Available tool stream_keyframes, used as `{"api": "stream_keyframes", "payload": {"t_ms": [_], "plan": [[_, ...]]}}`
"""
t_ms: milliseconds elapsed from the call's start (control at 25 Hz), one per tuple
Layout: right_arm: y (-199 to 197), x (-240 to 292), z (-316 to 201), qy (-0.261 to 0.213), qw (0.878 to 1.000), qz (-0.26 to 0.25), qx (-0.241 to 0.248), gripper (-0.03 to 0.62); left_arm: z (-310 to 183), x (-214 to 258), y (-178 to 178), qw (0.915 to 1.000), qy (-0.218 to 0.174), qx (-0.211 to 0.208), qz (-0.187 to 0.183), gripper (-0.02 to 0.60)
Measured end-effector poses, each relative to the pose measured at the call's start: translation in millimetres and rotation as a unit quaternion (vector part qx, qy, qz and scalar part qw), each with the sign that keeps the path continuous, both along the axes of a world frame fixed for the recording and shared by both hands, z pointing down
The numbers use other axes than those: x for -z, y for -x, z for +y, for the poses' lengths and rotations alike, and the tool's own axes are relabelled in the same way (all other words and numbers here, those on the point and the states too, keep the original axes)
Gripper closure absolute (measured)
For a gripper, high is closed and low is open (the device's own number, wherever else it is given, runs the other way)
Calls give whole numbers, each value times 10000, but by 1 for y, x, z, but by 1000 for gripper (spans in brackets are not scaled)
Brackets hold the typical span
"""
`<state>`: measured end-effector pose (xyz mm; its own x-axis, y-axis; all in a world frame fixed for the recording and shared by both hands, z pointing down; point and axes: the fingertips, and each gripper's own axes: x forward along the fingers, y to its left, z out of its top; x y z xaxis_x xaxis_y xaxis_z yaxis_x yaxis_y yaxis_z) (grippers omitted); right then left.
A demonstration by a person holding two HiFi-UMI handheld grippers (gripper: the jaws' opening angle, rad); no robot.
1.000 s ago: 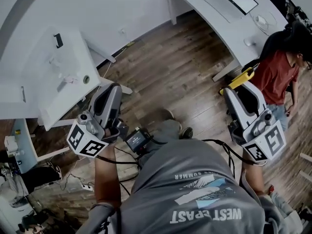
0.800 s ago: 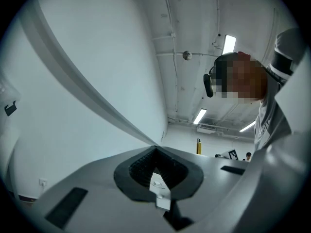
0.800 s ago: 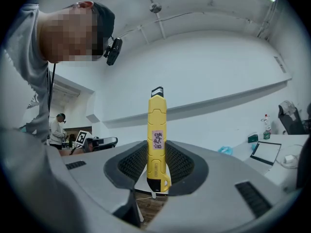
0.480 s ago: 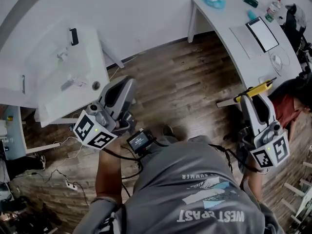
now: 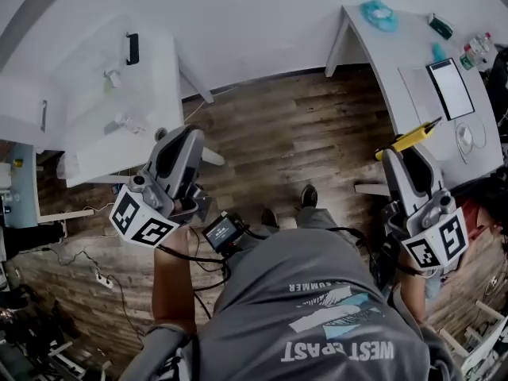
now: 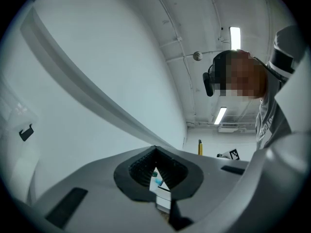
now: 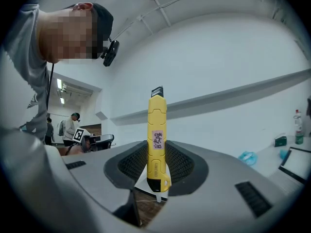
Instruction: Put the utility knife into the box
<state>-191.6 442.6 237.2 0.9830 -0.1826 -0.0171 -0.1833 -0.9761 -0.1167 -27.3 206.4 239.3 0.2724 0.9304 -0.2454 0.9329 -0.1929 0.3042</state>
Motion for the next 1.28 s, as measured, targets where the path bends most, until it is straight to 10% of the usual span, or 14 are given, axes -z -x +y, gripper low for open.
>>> {"api": "stream_keyframes", "payload": {"t_ms": [560,1280], "plan": [[-92,3,87,-159,9904,219,1352,476,41,21,-16,9889,-364,1419,241,571],[-252,19,12,134,9737,245,2263,476,-56,22,-117,9660,-96,2552,402,571]]}}
